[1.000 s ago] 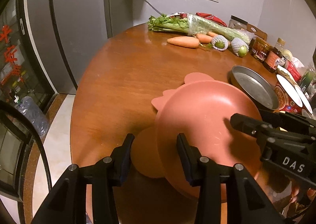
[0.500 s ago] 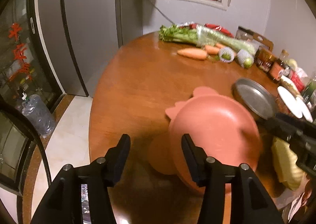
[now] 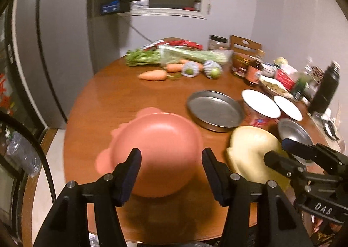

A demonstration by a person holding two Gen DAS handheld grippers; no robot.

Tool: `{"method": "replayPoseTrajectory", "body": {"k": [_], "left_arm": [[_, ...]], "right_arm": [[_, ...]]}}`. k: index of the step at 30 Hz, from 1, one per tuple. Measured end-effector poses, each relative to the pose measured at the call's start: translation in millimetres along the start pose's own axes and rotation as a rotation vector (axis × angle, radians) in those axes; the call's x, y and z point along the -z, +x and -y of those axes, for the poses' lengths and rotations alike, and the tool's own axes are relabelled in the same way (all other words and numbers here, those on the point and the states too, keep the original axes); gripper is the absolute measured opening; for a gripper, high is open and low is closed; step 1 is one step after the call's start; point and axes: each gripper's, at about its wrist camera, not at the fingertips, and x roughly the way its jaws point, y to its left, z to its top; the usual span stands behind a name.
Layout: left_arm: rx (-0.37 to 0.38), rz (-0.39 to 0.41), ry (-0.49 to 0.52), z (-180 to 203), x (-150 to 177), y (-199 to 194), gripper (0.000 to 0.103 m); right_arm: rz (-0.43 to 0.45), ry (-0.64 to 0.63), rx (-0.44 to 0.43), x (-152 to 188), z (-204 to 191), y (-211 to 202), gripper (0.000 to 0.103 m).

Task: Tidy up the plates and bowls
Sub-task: 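Lift the pink plate with the left gripper and set it down beside the shell plate, then grasp the rim of the cream shell-shaped plate with the left gripper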

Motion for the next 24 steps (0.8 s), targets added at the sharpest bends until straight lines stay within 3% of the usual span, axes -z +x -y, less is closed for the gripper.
{"method": "replayPoseTrajectory", "body": {"k": [7,11,24], "left_arm": [[0.047,-0.026,0.084,45.6,2.0,14.7,0.058],[0.026,-0.046,0.147,70.0,4.2,26.4,0.058],[0.042,-0.106,0.194,93.3,17.4,44.6,0.058]], "right_arm": [[-0.009,0.046,0.038,24.9,25.2,-23.0,0.058],[-0.014,0.072,0.057,35.0,39.4,-31.0,0.058],[-0.038,0.139,0.058,58.7,63.8,-37.7,0.058]]}}
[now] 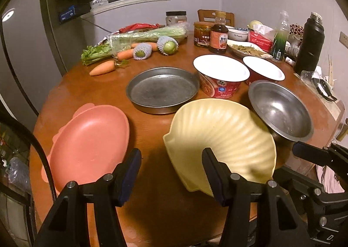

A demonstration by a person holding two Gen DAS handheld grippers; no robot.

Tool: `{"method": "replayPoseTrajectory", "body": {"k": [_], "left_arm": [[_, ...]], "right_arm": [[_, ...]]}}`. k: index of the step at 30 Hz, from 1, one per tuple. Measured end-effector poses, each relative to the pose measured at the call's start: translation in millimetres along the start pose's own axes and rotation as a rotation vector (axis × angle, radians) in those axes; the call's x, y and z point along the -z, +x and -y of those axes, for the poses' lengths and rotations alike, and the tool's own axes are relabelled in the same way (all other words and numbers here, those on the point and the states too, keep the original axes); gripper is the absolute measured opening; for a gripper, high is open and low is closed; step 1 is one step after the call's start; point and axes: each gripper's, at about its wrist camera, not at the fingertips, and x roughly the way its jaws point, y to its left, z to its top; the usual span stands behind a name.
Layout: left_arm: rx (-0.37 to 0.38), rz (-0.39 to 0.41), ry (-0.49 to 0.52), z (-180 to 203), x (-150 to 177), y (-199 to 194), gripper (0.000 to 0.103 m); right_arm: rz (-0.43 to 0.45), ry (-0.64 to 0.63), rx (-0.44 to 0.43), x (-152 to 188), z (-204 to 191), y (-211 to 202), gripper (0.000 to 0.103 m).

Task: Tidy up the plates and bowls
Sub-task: 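Grasp the rim of the cream shell-shaped plate with the left gripper, then lift the shell plate with the left gripper and carry it over the pink plate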

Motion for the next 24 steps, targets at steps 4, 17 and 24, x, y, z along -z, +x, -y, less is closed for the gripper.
{"method": "replayPoseTrajectory", "body": {"k": [4,17,24], "left_arm": [[0.009,-0.018,-0.007,2.4,1.5,7.5,0.058],[0.029,-0.051,-0.01,6.3,7.8,26.9,0.058],[0.063,-0.039,0.0,9.1,10.3,29.0,0.042]], "right_arm": [[-0.013,0.017,0.003,1.2,3.6,5.8,0.058],[-0.027,0.032,-0.003,4.3,5.5,36.4,0.055],[-0.035,-0.001,0.027,3.3,2.3,49.9,0.045]]}}
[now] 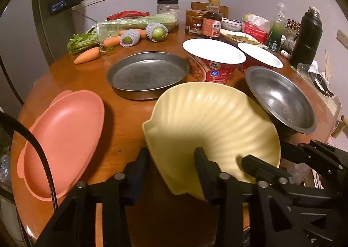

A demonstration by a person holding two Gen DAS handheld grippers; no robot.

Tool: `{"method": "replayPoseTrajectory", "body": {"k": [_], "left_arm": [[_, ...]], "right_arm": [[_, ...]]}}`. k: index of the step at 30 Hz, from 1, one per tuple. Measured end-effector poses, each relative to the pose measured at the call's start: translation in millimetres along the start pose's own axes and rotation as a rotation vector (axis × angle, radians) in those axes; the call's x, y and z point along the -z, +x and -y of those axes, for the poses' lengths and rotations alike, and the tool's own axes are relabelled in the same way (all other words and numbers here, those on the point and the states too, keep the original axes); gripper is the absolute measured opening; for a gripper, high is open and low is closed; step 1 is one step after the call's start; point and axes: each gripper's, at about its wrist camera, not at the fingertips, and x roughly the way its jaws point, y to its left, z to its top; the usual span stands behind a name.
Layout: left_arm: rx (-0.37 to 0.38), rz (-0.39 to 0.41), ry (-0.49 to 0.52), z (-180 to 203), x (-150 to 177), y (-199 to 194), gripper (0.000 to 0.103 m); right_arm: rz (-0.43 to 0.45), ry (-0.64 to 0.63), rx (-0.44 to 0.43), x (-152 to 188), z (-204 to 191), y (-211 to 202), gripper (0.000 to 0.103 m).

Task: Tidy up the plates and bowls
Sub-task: 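Lift the shell plate with the left gripper and carry it over the pink plate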

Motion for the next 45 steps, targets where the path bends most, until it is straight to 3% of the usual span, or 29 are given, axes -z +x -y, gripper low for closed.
{"method": "replayPoseTrajectory", "body": {"k": [21,36,45], "left_arm": [[-0.062,0.088,-0.016,-23.7,4.7,-49.2,0.042],[-0.168,0.123,-0.142,-96.7,10.5,-80.3,0.042],[-0.192,0.13,-0.179,-127.9,12.0,-84.4,0.042]], "right_arm": [[0.041,-0.076,-0.032,-10.7,-33.0,-19.9,0.044],[0.072,-0.196,-0.126,-39.9,-108.0,-14.5,0.044],[0.068,-0.241,-0.154,-51.8,-139.0,-1.9,0.044]]}}
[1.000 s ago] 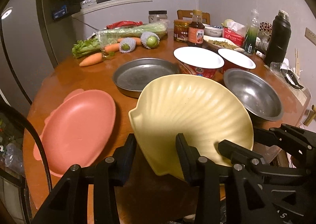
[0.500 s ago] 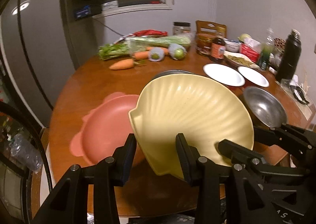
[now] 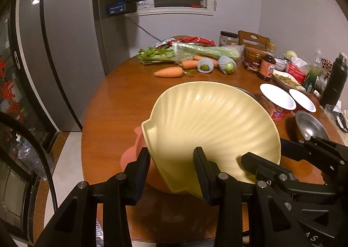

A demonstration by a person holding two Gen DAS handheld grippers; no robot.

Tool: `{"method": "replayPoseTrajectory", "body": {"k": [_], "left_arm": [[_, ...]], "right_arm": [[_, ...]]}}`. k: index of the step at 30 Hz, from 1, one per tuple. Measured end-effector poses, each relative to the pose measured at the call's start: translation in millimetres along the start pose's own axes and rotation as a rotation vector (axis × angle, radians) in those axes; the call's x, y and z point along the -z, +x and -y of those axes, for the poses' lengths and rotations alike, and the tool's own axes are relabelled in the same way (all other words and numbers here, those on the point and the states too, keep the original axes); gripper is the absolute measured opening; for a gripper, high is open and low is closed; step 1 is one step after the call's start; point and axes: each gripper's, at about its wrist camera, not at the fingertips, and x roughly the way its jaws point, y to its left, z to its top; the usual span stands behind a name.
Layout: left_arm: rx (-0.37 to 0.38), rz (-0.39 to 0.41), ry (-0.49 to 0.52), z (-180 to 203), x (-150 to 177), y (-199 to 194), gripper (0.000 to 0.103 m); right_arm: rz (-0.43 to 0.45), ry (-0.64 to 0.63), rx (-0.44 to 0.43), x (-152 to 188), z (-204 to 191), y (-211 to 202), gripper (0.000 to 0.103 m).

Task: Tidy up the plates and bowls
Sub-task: 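Lift the shell plate with the left gripper and carry it over the pink plate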

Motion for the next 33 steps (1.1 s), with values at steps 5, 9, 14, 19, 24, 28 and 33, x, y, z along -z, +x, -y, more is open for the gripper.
{"method": "replayPoseTrajectory", "body": {"k": [5,9,14,19,24,28,33], "left_arm": [[-0.013,-0.004,-0.004,-12.3,-4.5,5.9,0.042],[-0.024,-0.012,0.008,-19.7,-6.9,12.7,0.042],[-0.03,-0.038,0.035,-25.9,-8.2,25.4,0.042],[-0.027,-0.062,0.048,-30.3,-9.3,39.7,0.042],[-0.016,-0.072,0.042,-33.4,-7.9,48.6,0.042],[-0.009,-0.073,0.044,-33.1,-8.0,53.1,0.042],[0.003,-0.083,0.035,-35.0,-8.7,61.1,0.042]], "right_arm": [[-0.006,-0.012,-0.01,-8.2,-7.9,10.8,0.044],[-0.01,-0.006,-0.022,-12.0,-12.6,19.9,0.044],[-0.03,0.02,-0.037,-11.4,-16.1,32.2,0.044],[-0.06,0.036,-0.048,-9.3,-18.6,42.6,0.044],[-0.077,0.054,-0.053,-7.3,-17.8,49.5,0.044],[-0.088,0.066,-0.054,-6.3,-16.4,53.4,0.044],[-0.094,0.071,-0.051,-6.2,-14.9,56.3,0.045]]}}
